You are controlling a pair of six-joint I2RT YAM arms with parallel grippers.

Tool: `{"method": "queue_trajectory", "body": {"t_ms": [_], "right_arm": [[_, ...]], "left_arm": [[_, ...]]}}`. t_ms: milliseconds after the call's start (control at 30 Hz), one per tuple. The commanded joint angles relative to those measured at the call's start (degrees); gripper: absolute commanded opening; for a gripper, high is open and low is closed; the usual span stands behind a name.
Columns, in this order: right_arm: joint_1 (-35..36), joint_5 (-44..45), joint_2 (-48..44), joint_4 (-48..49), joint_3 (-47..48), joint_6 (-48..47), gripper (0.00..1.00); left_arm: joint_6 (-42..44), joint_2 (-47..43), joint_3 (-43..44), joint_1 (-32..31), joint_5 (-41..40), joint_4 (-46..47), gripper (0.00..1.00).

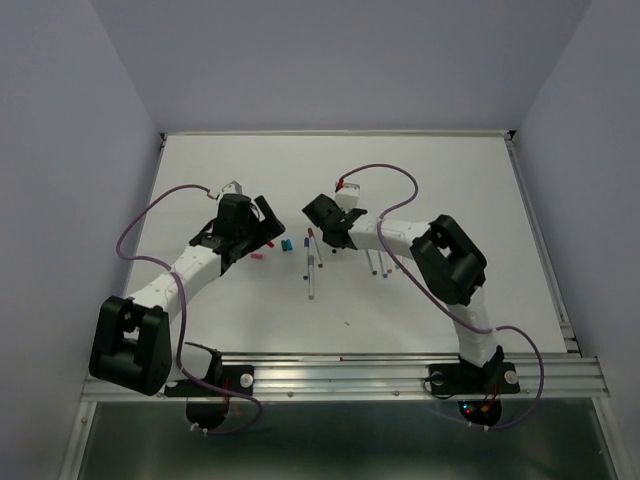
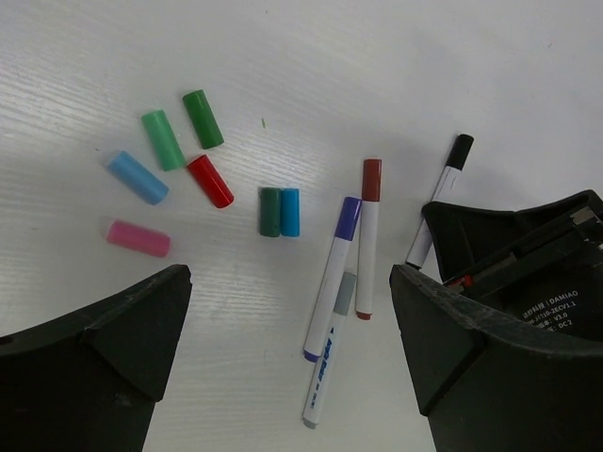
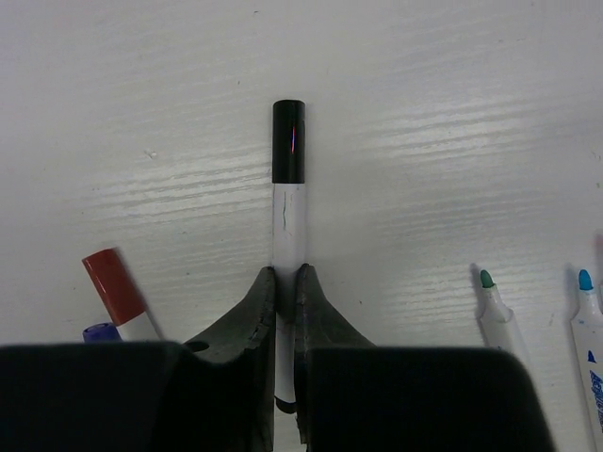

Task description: Open the pen caps

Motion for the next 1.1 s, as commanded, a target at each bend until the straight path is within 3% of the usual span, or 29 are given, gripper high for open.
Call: {"method": "queue_trajectory", "body": {"t_ms": [0, 167, 200, 233, 367, 433, 567, 867, 1067], "right_arm": [[0.17, -0.91, 0.02, -0.84, -2.24, -4.12, 0.01], [0.17, 0.68, -9.1, 9.07, -8.81, -16.85, 0.01], [-0.44, -7.59, -19.39, 20.49, -17.62, -25.58, 0.01], [-0.45, -7.67, -19.49, 23.13, -20.23, -25.67, 0.01], [-0.45, -25.72, -30.99, 30.97, -29.72, -35.05, 0.01], [-0.45, -32.85, -36.25, 33.16, -34.03, -36.03, 0.01], [-0.45, -38.78, -41.89, 33.88, -37.3, -35.16, 0.01], [-0.45, -40.99, -43.58, 32.65, -36.16, -33.32, 0.01], [-0.45, -41.69, -42.79, 32.74, -34.67, -31.04, 0.01]], "left_arm": [[0.39, -1.9, 0.66, -0.26, 1.79, 1.4, 0.99], [2.32, -2.25, 1.45, -0.26, 5.47, 2.19, 0.99], [3.46, -2.17, 2.06, -0.26, 11.49, 3.93, 0.99], [3.47, -2.17, 2.07, -0.26, 11.55, 3.95, 0.99], [2.94, -2.34, 1.45, -1.31, 20.75, 11.4, 0.99], [2.41, -1.91, 1.97, -2.71, 21.04, 12.2, 0.99], [1.27, -1.03, 3.03, -4.48, 21.74, 13.96, 0.99], [-1.89, -0.41, 2.51, -7.03, 22.62, 18.09, 0.98], [-4.97, 0.11, 0.49, -7.65, 22.97, 21.7, 0.84]]}}
